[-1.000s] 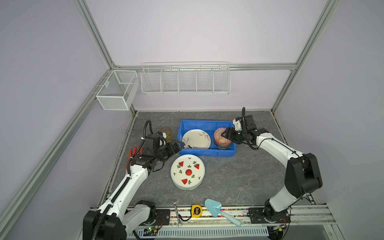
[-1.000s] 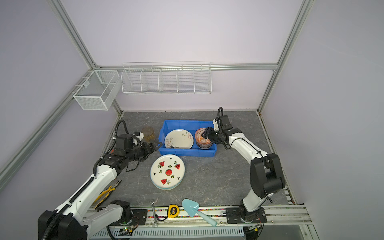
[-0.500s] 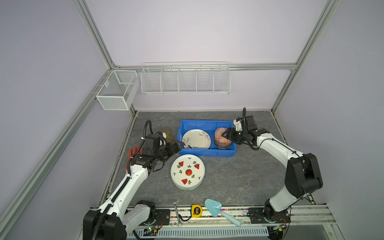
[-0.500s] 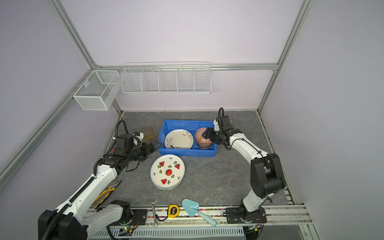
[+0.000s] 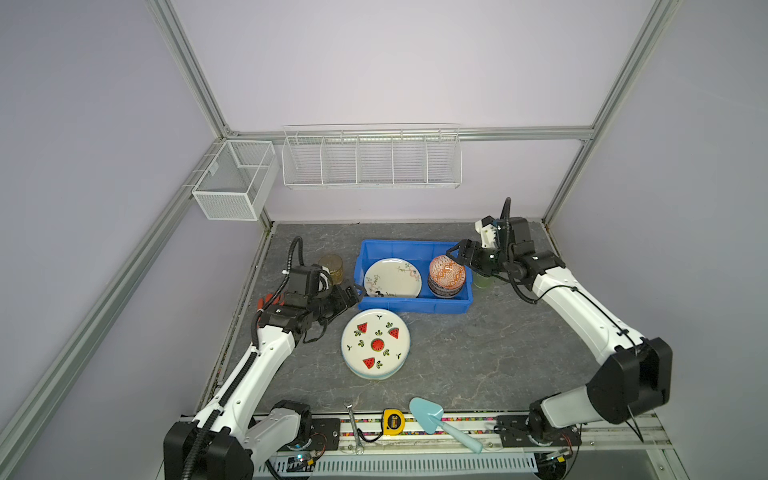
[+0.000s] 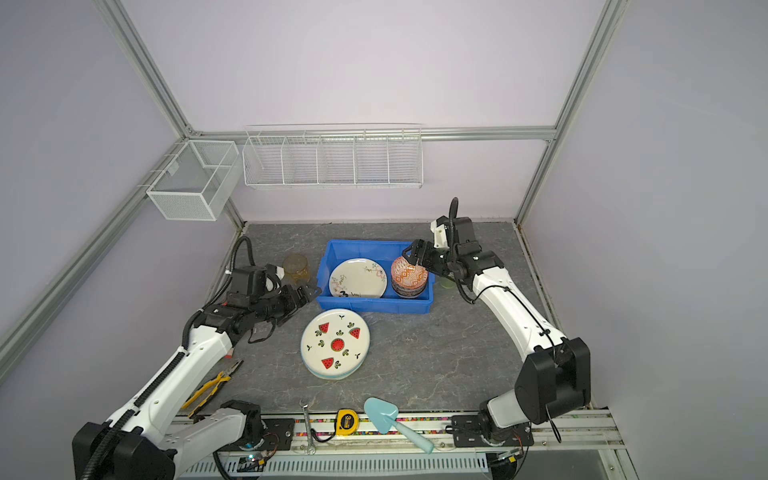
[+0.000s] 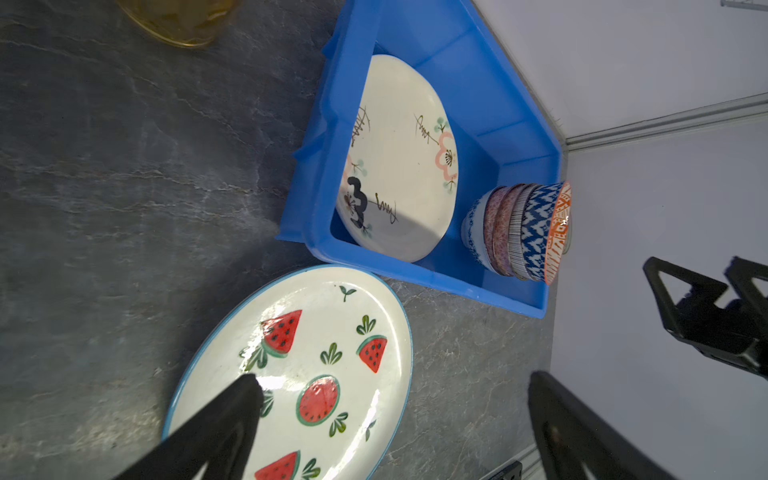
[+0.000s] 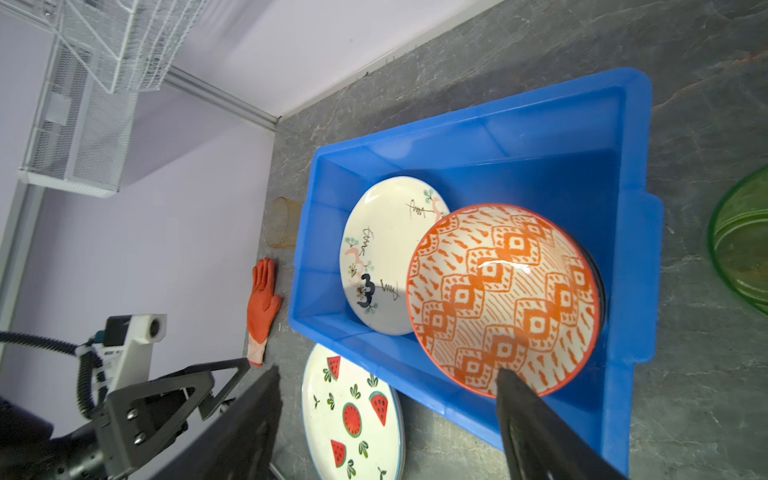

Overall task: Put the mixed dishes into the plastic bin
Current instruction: 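Move the right gripper to the watermelon plate rim beside the left gripper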

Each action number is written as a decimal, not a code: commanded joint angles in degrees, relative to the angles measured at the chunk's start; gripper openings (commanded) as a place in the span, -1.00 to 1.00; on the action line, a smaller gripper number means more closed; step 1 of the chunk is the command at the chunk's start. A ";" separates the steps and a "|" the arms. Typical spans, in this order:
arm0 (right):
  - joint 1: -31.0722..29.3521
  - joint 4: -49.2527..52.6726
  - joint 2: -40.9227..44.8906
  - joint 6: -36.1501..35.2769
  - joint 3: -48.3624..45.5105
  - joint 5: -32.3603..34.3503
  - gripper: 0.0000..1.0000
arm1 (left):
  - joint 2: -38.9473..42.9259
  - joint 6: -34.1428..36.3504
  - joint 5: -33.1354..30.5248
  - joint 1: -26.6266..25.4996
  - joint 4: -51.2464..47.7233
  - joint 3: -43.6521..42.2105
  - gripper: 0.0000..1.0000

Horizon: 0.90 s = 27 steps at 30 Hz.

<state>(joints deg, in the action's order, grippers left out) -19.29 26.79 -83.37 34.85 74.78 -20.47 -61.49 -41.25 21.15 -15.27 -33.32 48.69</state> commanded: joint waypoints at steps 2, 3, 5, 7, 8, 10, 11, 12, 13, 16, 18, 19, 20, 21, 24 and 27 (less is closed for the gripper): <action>-4.35 8.83 3.37 -4.22 0.54 0.46 0.78 | 0.71 1.47 -4.23 0.41 -11.78 1.03 0.99; -6.04 10.14 4.30 -4.95 0.22 1.72 0.76 | 1.02 1.40 -4.51 0.40 -12.85 0.50 0.99; -9.21 12.69 5.79 -6.02 -0.24 3.91 0.76 | 1.72 1.43 -4.62 0.36 -13.98 -0.70 0.99; -12.41 12.58 7.50 -5.42 -2.42 4.08 0.76 | 2.79 1.14 -4.44 0.41 -14.10 -2.47 0.99; -13.75 11.83 8.44 -4.75 -3.96 4.11 0.76 | 3.32 1.01 -4.34 0.35 -13.97 -3.27 0.99; -16.76 8.72 10.56 -2.24 -8.44 4.85 0.76 | 4.45 0.54 -4.10 0.33 -13.27 -5.23 0.99; -18.13 7.22 11.36 -1.00 -10.49 5.39 0.76 | 4.84 0.30 -3.87 0.40 -12.74 -6.09 0.99; -19.64 5.29 12.06 0.54 -12.91 6.15 0.76 | 5.27 0.07 -3.25 0.36 -11.69 -7.31 0.99; -21.06 3.60 12.42 1.79 -15.03 6.69 0.76 | 5.67 -0.28 -2.53 0.39 -10.61 -8.45 0.99; -24.47 -0.24 11.97 4.71 -19.54 8.35 0.76 | 6.42 -0.60 -0.77 0.35 -7.83 -11.41 0.99; -26.19 -2.47 10.81 6.04 -21.28 8.98 0.76 | 6.78 -0.87 -0.77 0.39 -6.62 -12.63 0.99; -26.93 -3.24 10.22 6.39 -21.71 9.35 0.76 | 6.79 -0.66 -0.91 0.36 -6.03 -13.14 0.99; -27.47 -3.94 9.42 6.68 -22.02 9.77 0.76 | 6.85 -0.61 -1.00 0.38 -5.82 -13.47 0.99; -27.96 -4.85 8.56 7.10 -22.44 10.09 0.76 | 6.66 -0.45 -1.03 0.40 -5.51 -13.76 0.99; -28.74 -8.33 5.82 8.03 -23.34 9.96 0.77 | 6.00 -0.05 -0.82 0.33 -4.72 -14.87 0.99; -29.12 -10.55 2.99 8.46 -23.72 10.14 0.79 | 5.73 0.04 -0.43 0.40 -3.13 -16.24 0.99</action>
<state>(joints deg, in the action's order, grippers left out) -47.90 20.97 -78.63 41.36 52.36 -11.49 -55.66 -41.45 19.99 -15.27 -38.63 33.71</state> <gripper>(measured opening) 0.894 0.995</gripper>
